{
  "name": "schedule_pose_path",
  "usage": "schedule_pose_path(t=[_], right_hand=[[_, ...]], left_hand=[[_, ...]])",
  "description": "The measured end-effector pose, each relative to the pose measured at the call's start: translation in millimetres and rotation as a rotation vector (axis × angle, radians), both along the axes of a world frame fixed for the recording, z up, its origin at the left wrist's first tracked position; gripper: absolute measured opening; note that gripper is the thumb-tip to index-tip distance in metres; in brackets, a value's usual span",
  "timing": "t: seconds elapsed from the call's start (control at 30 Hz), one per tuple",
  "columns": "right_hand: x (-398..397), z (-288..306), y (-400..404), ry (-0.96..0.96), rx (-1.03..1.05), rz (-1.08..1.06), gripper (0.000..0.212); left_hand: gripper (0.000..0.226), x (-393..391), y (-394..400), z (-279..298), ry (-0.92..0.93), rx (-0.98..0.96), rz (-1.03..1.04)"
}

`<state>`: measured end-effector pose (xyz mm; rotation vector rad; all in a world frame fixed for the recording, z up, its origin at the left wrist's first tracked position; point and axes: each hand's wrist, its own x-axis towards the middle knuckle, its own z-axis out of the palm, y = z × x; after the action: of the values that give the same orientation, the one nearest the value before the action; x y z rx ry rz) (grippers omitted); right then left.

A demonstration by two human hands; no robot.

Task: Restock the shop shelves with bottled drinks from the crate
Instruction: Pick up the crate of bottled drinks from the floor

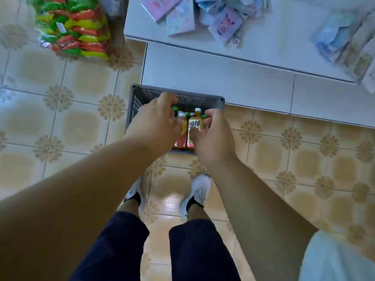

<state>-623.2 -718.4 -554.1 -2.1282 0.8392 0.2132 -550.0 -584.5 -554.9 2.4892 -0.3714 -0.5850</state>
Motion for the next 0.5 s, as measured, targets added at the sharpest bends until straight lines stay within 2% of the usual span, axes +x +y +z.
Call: schedule_pose_path(t=[0.2, 0.33, 0.5], right_hand=[[-28.4, -113.4, -12.7, 0.109, 0.070, -0.130, 0.043], [-41.5, -168.1, -37.7, 0.090, 0.076, -0.199, 0.030], [-33.1, -224.9, -73.3, 0.075, 0.090, -0.276, 0.028]], left_hand=[[0.048, -26.0, -42.1, -100.0, 0.141, 0.003, 0.057], [0.044, -41.3, -65.5, -153.4, 0.186, -0.010, 0.110], [0.039, -52.3, -95.9, -207.5, 0.260, -0.029, 0.167]])
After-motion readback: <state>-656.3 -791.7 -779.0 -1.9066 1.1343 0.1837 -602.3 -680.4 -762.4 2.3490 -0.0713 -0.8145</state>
